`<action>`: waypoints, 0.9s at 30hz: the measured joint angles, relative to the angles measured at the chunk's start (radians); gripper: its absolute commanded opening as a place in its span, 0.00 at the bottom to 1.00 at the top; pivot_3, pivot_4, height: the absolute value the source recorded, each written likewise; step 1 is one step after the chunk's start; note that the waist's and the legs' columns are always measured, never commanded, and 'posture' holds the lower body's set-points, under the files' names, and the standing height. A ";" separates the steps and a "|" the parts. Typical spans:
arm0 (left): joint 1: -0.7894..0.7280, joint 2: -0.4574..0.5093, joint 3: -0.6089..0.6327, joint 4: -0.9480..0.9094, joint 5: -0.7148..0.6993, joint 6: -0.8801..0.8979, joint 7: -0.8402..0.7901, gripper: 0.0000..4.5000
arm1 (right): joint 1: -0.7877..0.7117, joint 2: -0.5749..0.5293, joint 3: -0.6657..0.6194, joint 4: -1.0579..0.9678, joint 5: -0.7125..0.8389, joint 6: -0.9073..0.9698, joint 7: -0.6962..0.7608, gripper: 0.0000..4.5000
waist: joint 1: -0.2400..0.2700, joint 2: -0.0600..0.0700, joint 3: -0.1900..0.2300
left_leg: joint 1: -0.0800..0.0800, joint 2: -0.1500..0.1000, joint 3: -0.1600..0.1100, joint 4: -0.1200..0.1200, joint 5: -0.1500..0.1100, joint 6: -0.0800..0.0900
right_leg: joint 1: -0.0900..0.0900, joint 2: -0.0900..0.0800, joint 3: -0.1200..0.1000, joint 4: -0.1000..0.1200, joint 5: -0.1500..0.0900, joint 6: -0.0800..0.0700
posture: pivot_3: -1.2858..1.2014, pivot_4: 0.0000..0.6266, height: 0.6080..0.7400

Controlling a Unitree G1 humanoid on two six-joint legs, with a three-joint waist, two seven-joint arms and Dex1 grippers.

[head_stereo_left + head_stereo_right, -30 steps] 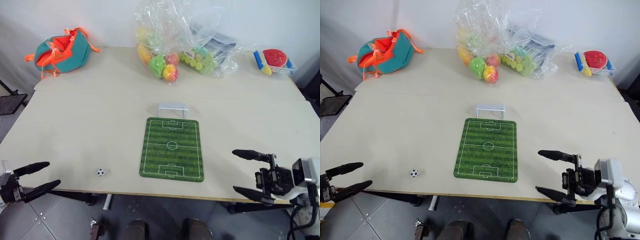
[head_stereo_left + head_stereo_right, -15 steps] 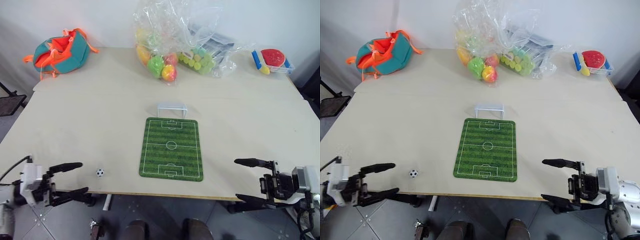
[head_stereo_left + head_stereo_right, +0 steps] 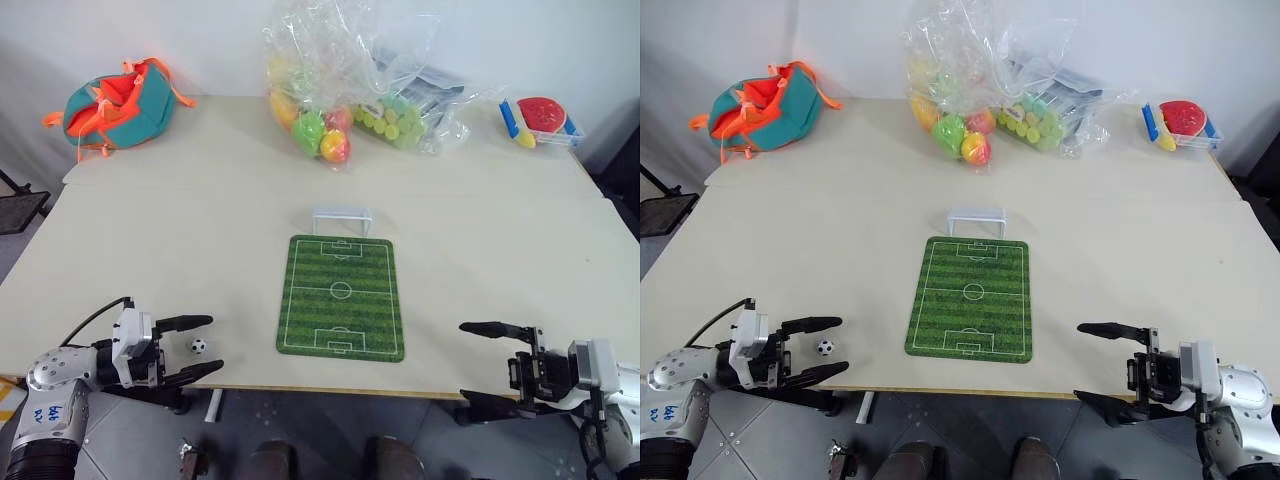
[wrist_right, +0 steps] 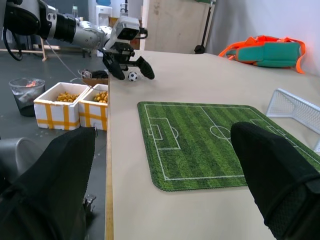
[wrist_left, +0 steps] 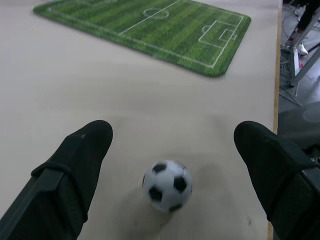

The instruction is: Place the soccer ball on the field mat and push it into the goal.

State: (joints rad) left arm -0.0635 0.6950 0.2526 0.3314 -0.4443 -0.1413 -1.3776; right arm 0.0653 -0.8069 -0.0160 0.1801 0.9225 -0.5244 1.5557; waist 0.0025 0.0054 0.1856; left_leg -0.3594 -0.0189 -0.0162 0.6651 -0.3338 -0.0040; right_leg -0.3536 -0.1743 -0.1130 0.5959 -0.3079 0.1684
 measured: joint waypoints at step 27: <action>-0.309 -0.069 -0.215 -0.265 0.038 0.258 0.158 0.19 | -0.060 0.026 -0.195 -0.087 -0.092 0.179 -0.005 1.00 | 0.025 0.000 0.000 | -0.001 -0.001 0.000 0.002 0.000 0.000 | 0.000 0.000 0.001 -0.001 0.001 0.001 | 0.52 0.24 1.00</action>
State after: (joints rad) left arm -0.3727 0.6263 0.0380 0.0659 -0.4064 0.1170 -1.2193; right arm 0.0051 -0.7805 -0.2108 0.0929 0.8306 -0.3457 1.5506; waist 0.0277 0.0051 0.1857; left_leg -0.3603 -0.0198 -0.0161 0.6668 -0.3340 -0.0041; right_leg -0.3533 -0.1740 -0.1118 0.5954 -0.3068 0.1691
